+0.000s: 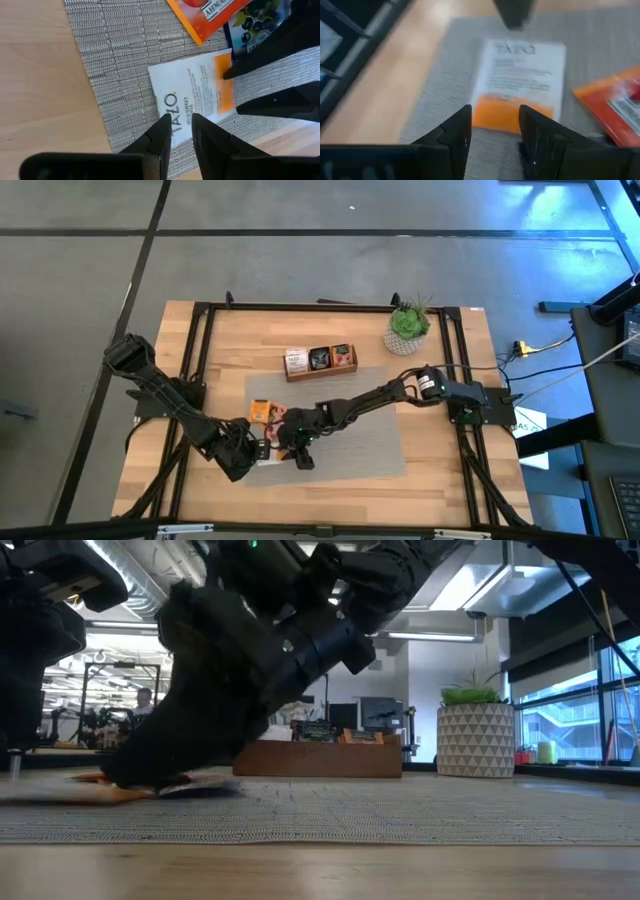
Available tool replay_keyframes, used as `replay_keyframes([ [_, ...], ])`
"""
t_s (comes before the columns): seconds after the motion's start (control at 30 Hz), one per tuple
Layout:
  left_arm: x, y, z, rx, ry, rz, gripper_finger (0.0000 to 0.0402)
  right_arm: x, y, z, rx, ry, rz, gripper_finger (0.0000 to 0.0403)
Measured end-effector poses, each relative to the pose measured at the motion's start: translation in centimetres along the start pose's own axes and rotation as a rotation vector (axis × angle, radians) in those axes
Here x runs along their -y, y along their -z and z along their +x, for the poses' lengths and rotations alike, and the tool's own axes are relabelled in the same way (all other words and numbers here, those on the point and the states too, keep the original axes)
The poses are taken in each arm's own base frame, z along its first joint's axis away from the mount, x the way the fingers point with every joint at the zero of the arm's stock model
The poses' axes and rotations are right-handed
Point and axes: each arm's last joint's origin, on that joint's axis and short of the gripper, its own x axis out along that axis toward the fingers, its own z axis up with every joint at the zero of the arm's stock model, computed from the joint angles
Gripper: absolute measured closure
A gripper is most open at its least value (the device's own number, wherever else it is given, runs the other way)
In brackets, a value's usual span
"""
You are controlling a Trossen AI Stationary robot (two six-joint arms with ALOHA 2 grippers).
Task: Pick & Place Tea
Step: Put the white tea bag into the left section of the wooden organizer
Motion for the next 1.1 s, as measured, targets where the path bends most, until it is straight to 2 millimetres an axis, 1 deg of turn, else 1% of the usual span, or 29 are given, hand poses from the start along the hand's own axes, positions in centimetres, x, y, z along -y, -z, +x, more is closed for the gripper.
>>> replay_keyframes([
  [0.33,0.01,-0.02,0.0,0.006,0.005,0.008,0.0329,0.11,0.77,0.1,-0.075,0.009,-0.024,0.0237],
  [0.63,0.48,-0.08,-0.03,0.084,0.1,0.1,0.0329,0.12,0.96,0.17,-0.084,0.01,-0.022,0.0237],
  [0.87,0.34,-0.04,-0.02,0.051,0.07,0.037,0.0329,0.14,1.02,0.19,-0.085,0.012,-0.022,0.0237],
  [1.1,0.23,-0.21,-0.02,0.083,0.068,0.091,0.0329,0.14,1.06,0.2,-0.086,0.013,-0.021,0.0237],
])
